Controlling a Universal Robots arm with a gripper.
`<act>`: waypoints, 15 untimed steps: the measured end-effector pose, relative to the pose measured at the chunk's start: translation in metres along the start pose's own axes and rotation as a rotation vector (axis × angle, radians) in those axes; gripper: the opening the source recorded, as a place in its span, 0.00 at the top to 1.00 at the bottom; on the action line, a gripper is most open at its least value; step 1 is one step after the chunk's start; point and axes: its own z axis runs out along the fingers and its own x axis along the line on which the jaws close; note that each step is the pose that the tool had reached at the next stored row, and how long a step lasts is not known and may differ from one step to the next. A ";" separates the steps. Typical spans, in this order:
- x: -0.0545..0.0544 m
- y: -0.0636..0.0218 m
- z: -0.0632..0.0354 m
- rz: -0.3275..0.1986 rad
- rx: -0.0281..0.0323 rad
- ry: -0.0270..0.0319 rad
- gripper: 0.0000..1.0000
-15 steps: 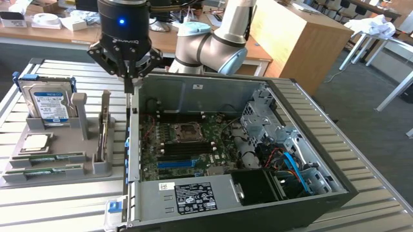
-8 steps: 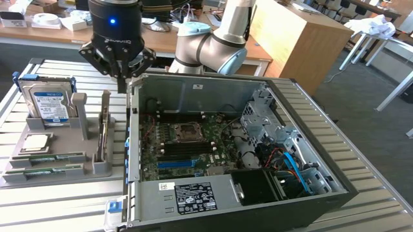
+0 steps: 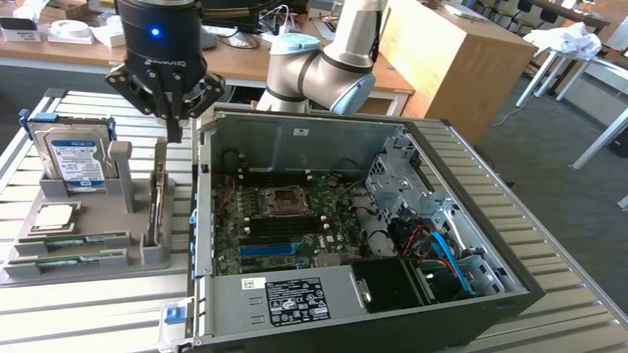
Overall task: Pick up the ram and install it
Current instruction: 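Reach for the ram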
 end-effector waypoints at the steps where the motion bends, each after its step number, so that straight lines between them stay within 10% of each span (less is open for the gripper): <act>1: 0.002 -0.0001 0.0002 0.000 0.0000 0.0000 0.90; 15: 0.026 -0.0020 0.0025 0.000 0.0000 -0.0001 0.90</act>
